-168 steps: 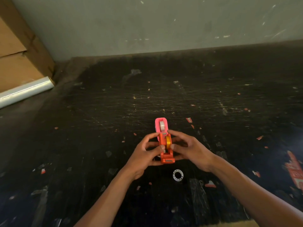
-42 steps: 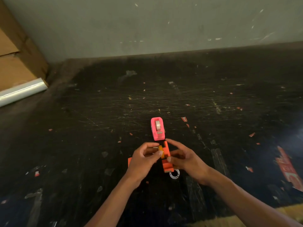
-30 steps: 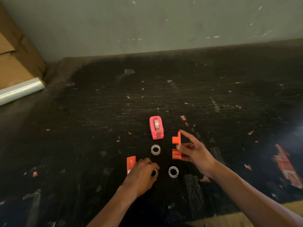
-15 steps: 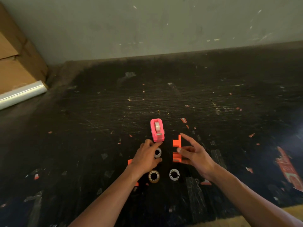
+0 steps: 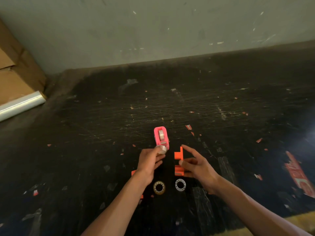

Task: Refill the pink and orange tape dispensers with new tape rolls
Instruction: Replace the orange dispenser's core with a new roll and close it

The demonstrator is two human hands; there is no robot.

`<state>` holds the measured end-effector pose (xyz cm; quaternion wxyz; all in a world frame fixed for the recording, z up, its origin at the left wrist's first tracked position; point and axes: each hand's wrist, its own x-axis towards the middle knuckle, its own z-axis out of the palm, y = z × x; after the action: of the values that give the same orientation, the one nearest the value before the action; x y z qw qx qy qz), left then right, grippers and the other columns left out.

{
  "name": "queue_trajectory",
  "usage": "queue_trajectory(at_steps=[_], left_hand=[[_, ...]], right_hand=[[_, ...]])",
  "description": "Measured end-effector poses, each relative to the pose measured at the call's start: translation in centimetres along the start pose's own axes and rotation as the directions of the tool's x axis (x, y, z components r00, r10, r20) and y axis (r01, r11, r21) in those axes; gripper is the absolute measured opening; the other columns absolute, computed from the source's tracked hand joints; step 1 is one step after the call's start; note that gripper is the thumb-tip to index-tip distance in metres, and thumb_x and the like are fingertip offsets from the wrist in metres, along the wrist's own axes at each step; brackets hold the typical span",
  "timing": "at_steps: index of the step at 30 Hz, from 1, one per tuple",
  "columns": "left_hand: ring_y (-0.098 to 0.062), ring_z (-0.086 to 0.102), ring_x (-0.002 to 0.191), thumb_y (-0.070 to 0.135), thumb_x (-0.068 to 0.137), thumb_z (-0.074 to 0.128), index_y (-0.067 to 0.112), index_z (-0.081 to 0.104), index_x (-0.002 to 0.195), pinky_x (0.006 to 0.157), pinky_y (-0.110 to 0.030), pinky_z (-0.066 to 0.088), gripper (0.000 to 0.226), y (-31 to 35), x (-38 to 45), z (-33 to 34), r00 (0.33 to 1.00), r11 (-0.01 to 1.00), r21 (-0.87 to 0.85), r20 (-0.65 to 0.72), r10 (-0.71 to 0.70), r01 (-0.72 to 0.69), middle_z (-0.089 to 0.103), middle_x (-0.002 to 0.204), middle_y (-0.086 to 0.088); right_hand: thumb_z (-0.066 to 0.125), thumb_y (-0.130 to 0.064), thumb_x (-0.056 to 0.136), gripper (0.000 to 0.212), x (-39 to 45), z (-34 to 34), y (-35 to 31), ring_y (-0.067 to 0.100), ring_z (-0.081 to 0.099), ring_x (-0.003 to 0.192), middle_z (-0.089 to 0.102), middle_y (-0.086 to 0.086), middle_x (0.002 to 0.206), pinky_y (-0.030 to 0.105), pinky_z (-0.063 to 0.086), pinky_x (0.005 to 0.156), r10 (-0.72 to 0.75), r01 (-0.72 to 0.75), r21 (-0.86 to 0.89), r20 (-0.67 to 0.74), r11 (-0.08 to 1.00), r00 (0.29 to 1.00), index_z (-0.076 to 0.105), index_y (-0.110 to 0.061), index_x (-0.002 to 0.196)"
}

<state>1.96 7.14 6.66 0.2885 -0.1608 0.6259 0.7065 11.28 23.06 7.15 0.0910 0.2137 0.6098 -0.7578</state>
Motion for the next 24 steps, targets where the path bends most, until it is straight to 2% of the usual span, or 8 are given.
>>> queue_trajectory(at_steps=[2, 5, 8, 12, 15, 20, 22, 24], left_hand=[[-0.023, 0.065, 0.109, 0.023, 0.090, 0.068, 0.017, 0.066, 0.109, 0.101, -0.041, 0.046, 0.020, 0.3, -0.5, 0.3, 0.996, 0.972, -0.216, 0.033, -0.086, 0.091, 0.072, 0.112, -0.009], [-0.024, 0.065, 0.108, 0.027, 0.087, 0.069, 0.015, 0.068, 0.117, 0.089, -0.039, 0.047, 0.032, 0.0, -1.2, 1.0, 0.987, 0.951, -0.273, 0.106, -0.117, 0.142, 0.073, 0.113, -0.010], [-0.025, 0.066, 0.097, 0.026, 0.092, 0.062, 0.015, 0.068, 0.115, 0.078, -0.038, 0.050, 0.026, -0.6, -2.1, 1.8, 0.986, 0.972, -0.211, 0.154, -0.067, 0.099, 0.075, 0.106, -0.011], [-0.026, 0.066, 0.109, 0.029, 0.091, 0.065, 0.023, 0.067, 0.121, 0.088, -0.040, 0.050, 0.030, -0.8, -2.2, 1.4, 0.979, 0.994, -0.102, 0.203, -0.007, 0.029, 0.072, 0.118, -0.011], [-0.024, 0.064, 0.118, 0.026, 0.092, 0.064, 0.028, 0.064, 0.130, 0.086, -0.037, 0.049, 0.038, -0.9, -1.8, 0.7, 0.968, 1.000, -0.003, 0.253, 0.001, 0.000, 0.072, 0.122, -0.007], [-0.023, 0.058, 0.126, 0.016, 0.087, 0.070, 0.037, 0.071, 0.118, 0.112, -0.053, 0.038, 0.037, -0.8, -1.4, -0.5, 0.951, 0.994, 0.068, 0.304, 0.064, -0.088, 0.071, 0.125, 0.001], [-0.024, 0.061, 0.123, 0.010, 0.085, 0.072, 0.035, 0.071, 0.116, 0.112, -0.057, 0.037, 0.040, -0.8, -1.3, -0.8, 0.943, 0.984, 0.115, 0.318, 0.095, -0.138, 0.073, 0.121, 0.002], [-0.024, 0.064, 0.120, 0.004, 0.085, 0.071, 0.031, 0.069, 0.118, 0.108, -0.052, 0.044, 0.043, -0.6, -1.5, -0.8, 0.936, 0.975, 0.149, 0.336, 0.104, -0.162, 0.074, 0.119, 0.001]], right_hand=[[0.063, -0.001, 0.093, 0.058, -0.1, 0.7, 0.0, 0.030, 0.072, 0.099, 0.064, 0.022, 0.114, 0.038, 0.062, 0.078, -0.012, 0.012, -0.004, 0.020, 1.000, 1.000, 0.047, -0.034, 0.137], [0.063, 0.001, 0.092, 0.056, 0.1, 1.5, -0.1, 0.034, 0.072, 0.099, 0.065, 0.027, 0.112, 0.038, 0.062, 0.075, -0.056, 0.055, 0.019, 0.024, 0.998, 0.998, 0.049, -0.029, 0.137], [0.064, 0.004, 0.091, 0.056, 0.4, 1.7, -0.4, 0.039, 0.071, 0.099, 0.066, 0.031, 0.110, 0.039, 0.063, 0.075, -0.102, 0.102, 0.053, -0.020, 0.993, 0.995, 0.049, -0.025, 0.136], [0.064, 0.003, 0.091, 0.053, 0.3, 1.6, -0.7, 0.039, 0.071, 0.100, 0.066, 0.031, 0.111, 0.043, 0.062, 0.079, -0.117, 0.117, 0.050, -0.007, 0.992, 0.993, 0.050, -0.027, 0.132], [0.064, 0.001, 0.091, 0.053, 0.1, 1.1, -0.7, 0.036, 0.071, 0.101, 0.066, 0.028, 0.114, 0.045, 0.062, 0.082, -0.096, 0.096, 0.039, 0.019, 0.995, 0.995, 0.050, -0.030, 0.131], [0.066, -0.002, 0.090, 0.054, 0.4, 0.7, -0.3, 0.036, 0.072, 0.100, 0.069, 0.025, 0.112, 0.056, 0.056, 0.090, -0.051, 0.045, 0.096, 0.064, 0.994, 0.997, 0.050, -0.028, 0.134], [0.067, -0.003, 0.090, 0.056, 0.3, 0.7, -0.3, 0.037, 0.072, 0.100, 0.068, 0.027, 0.112, 0.056, 0.056, 0.090, -0.051, 0.043, 0.093, 0.083, 0.995, 0.995, 0.049, -0.027, 0.136], [0.067, -0.003, 0.090, 0.057, 0.3, 0.7, -0.4, 0.037, 0.072, 0.100, 0.067, 0.027, 0.114, 0.053, 0.058, 0.088, -0.050, 0.043, 0.065, 0.106, 0.997, 0.993, 0.048, -0.028, 0.137]])
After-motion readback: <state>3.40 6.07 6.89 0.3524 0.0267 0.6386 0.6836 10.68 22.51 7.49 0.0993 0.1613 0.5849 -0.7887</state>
